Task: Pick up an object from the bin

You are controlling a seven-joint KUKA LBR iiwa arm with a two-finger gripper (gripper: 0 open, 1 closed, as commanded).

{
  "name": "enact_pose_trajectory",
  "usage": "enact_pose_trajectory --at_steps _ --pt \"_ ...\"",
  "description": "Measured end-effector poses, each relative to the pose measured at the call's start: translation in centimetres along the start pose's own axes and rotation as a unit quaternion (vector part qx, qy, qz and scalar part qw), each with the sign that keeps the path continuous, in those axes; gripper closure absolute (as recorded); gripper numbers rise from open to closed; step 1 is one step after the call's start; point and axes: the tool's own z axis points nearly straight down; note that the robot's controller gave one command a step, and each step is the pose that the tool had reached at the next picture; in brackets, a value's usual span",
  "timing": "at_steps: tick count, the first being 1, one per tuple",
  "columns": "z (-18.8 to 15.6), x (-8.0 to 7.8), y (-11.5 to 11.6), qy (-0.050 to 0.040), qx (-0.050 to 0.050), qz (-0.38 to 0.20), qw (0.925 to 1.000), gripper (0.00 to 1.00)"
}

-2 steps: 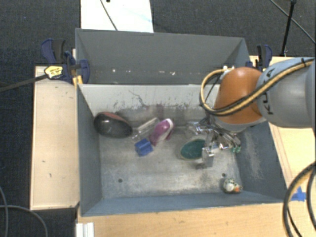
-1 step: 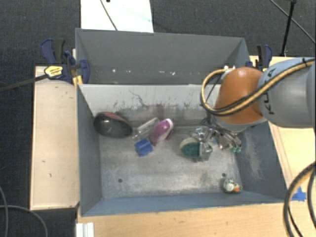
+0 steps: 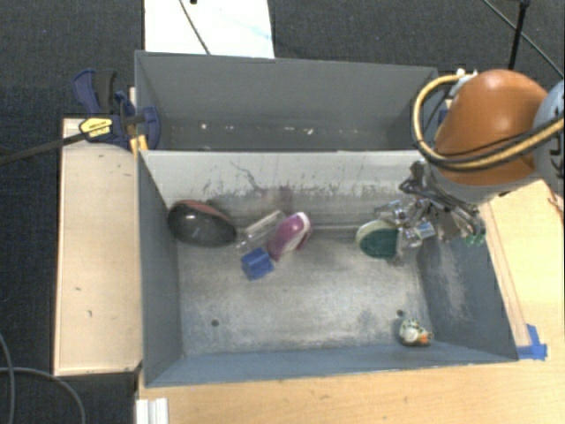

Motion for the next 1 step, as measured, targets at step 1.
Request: enact_pose_trajectory --at_steps 1 --pt "-6.12 -1.64 -0.57 0.0003 -0.001 -0.258 0.9662 1.0"
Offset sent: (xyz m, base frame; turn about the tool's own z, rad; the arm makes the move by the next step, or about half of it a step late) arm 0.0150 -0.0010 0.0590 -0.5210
